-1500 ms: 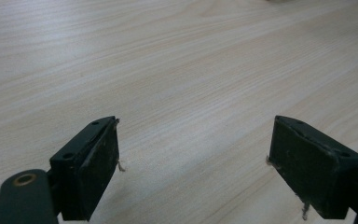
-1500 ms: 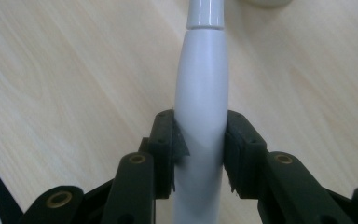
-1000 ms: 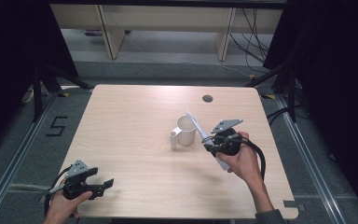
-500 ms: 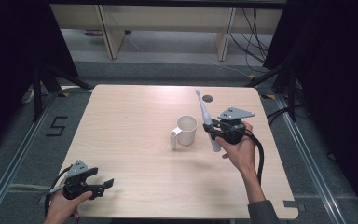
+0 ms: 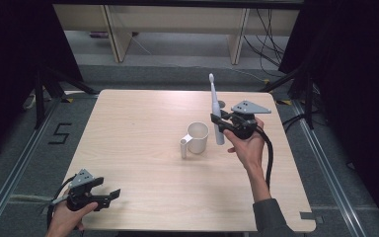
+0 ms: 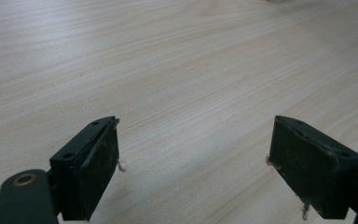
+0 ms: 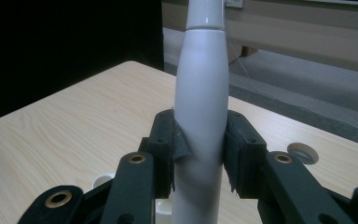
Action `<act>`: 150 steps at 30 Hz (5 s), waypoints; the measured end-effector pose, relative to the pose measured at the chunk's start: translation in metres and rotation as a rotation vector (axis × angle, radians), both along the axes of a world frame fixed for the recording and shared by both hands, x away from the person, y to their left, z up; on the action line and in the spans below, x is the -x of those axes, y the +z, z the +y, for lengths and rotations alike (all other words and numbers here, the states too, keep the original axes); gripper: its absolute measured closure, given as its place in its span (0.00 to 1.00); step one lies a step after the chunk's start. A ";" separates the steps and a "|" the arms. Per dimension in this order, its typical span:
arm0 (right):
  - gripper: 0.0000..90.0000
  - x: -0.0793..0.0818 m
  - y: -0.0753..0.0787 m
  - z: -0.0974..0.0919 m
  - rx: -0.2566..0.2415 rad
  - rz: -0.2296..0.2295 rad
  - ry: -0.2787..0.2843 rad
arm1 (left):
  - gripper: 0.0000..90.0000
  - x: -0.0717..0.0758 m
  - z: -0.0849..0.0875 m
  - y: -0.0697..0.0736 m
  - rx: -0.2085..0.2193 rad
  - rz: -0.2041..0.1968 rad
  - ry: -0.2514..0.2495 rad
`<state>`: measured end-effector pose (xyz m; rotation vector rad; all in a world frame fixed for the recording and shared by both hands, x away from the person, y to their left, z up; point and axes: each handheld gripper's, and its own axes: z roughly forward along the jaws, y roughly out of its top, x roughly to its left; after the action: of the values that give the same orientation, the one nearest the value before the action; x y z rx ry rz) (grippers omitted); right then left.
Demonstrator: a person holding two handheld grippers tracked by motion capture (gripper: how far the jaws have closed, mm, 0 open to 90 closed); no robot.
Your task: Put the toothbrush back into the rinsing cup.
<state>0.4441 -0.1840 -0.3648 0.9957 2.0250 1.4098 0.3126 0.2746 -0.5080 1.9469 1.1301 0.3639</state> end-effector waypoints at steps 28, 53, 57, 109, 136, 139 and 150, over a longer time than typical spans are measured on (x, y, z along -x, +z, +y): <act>0.75 -0.046 -0.011 0.063 -0.021 -0.002 0.009 | 0.17 0.001 -0.002 0.001 0.044 -0.003 0.016; 0.75 -0.056 -0.049 0.062 0.006 0.051 -0.017 | 0.17 0.001 -0.002 0.000 0.046 -0.014 0.020; 0.74 -0.055 -0.052 0.062 0.003 0.062 -0.019 | 0.17 0.001 -0.001 0.001 0.041 -0.005 0.014; 0.73 -0.048 -0.087 0.058 0.099 0.158 -0.013 | 0.17 0.001 -0.002 0.001 0.041 -0.001 0.015; 0.47 -0.035 -0.071 0.040 0.025 0.137 -0.044 | 0.17 0.001 -0.001 0.000 0.032 -0.001 0.011; 0.44 -0.035 -0.069 0.038 0.035 0.114 -0.029 | 0.17 0.001 -0.003 -0.001 0.047 -0.013 0.026; 0.36 -0.027 -0.062 0.035 0.021 0.116 -0.038 | 0.17 0.001 -0.002 -0.001 0.042 -0.010 0.022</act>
<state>0.4707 -0.1492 -0.4271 1.1249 2.0870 1.3362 0.3120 0.2724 -0.5086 1.8960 1.1451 0.3584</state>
